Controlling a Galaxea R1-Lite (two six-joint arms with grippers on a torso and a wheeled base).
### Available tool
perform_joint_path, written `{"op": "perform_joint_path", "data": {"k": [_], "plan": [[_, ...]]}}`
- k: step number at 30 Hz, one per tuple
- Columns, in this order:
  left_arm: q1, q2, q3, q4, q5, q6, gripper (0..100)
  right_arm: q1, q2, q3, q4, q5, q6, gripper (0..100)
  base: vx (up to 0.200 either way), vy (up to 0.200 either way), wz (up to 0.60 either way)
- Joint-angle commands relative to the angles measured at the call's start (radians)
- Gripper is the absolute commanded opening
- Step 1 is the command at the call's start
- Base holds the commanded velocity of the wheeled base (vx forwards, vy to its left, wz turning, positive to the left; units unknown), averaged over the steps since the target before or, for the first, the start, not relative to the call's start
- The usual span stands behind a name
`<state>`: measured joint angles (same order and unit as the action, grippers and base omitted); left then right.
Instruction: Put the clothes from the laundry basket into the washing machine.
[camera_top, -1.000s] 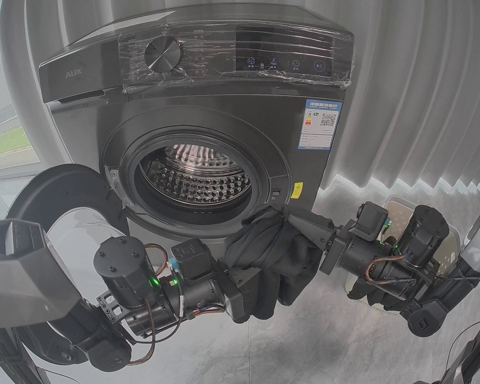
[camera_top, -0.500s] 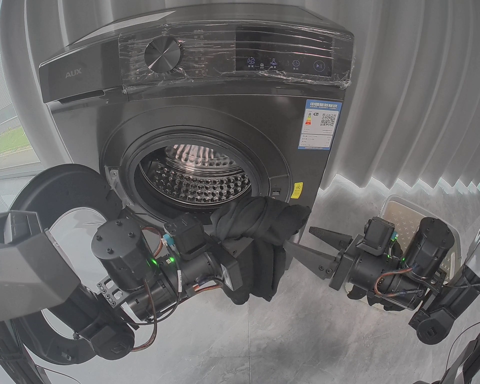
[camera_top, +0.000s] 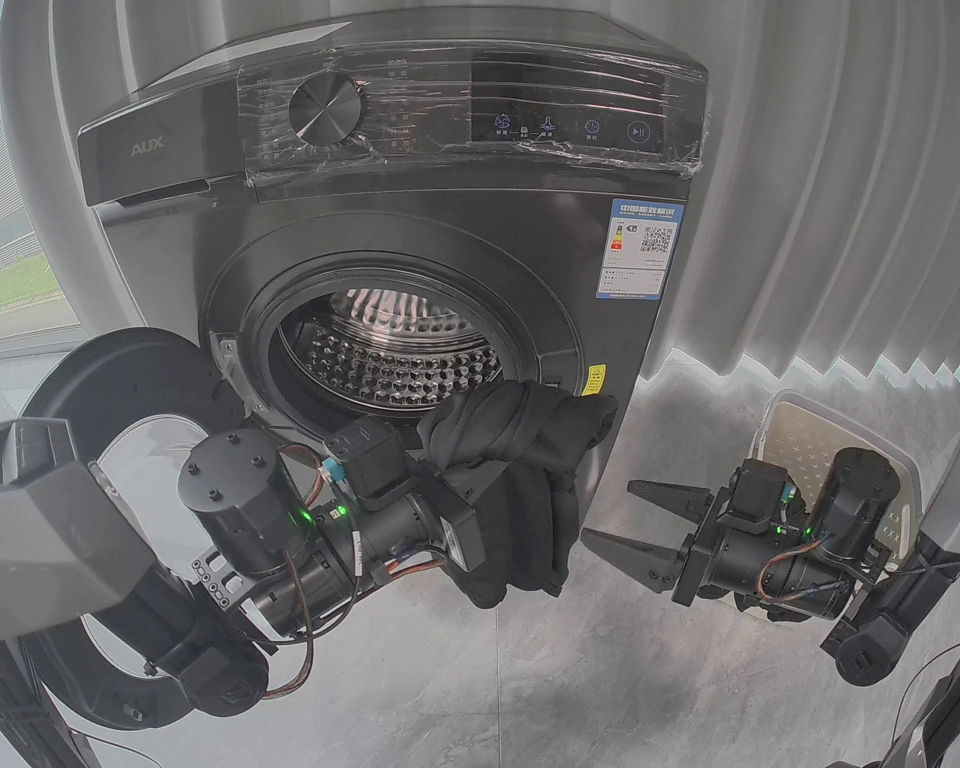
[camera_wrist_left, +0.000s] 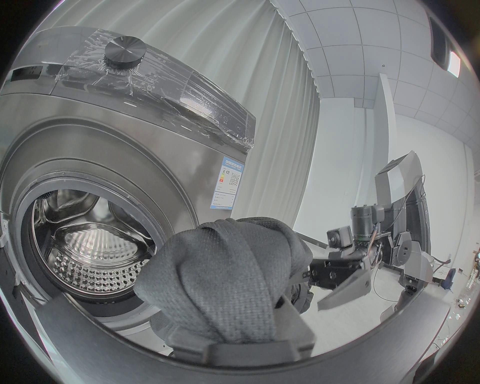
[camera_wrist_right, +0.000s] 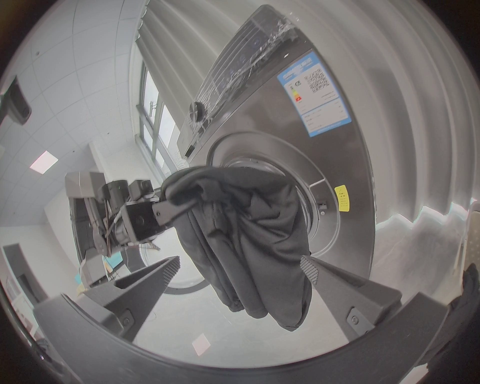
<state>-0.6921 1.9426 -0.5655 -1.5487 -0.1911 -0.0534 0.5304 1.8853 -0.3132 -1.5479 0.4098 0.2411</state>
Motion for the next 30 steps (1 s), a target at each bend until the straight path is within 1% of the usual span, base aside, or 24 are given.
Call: {"op": "perform_joint_path", "data": {"k": [1, 2, 4, 6, 7, 10, 13, 18, 21, 24, 30], "plan": [[-0.003, -0.014, 0.006, -0.001, -0.001, 0.000, 0, -0.006, 0.090, -0.030, -0.001, 0.043, -0.048, 100, 0.000, 0.000, 0.00], [-0.006, -0.017, 0.009, -0.001, -0.001, -0.002, 0, -0.001, 0.110, -0.052, -0.001, 0.052, -0.065, 100, 0.000, 0.000, 0.00], [-0.006, -0.019, 0.010, -0.001, -0.001, -0.002, 0, 0.005, 0.120, -0.067, -0.001, 0.066, -0.068, 100, 0.000, 0.000, 0.00], [-0.010, -0.025, 0.012, -0.001, -0.001, -0.002, 0, 0.006, 0.121, -0.084, 0.000, 0.096, -0.071, 100, 0.000, 0.000, 0.00], [-0.012, -0.027, 0.012, -0.001, -0.001, 0.000, 0, 0.006, 0.124, -0.093, 0.000, 0.104, -0.072, 100, 0.000, 0.000, 0.00], [-0.020, -0.030, 0.012, -0.001, -0.001, -0.002, 0, 0.005, 0.150, -0.126, 0.000, 0.107, -0.071, 100, 0.000, 0.000, 0.00], [-0.038, -0.037, 0.018, -0.001, -0.001, -0.002, 0, -0.003, 0.199, -0.198, 0.000, 0.106, -0.071, 100, 0.000, 0.000, 0.00], [-0.056, -0.037, 0.021, -0.001, -0.001, -0.002, 0, 0.005, 0.244, -0.253, 0.000, 0.106, -0.069, 100, 0.000, 0.000, 0.00], [-0.056, -0.037, 0.023, -0.001, -0.001, -0.003, 0, 0.010, 0.250, -0.262, 0.000, 0.107, -0.071, 100, 0.000, 0.000, 0.00], [-0.056, -0.036, 0.021, 0.001, -0.002, -0.002, 0, 0.042, 0.248, -0.273, -0.001, 0.104, -0.069, 100, 0.000, 0.000, 0.00], [-0.053, -0.033, 0.023, -0.001, -0.004, -0.003, 0, 0.051, 0.247, -0.276, -0.001, 0.099, -0.072, 100, 0.000, 0.000, 0.00]]}}
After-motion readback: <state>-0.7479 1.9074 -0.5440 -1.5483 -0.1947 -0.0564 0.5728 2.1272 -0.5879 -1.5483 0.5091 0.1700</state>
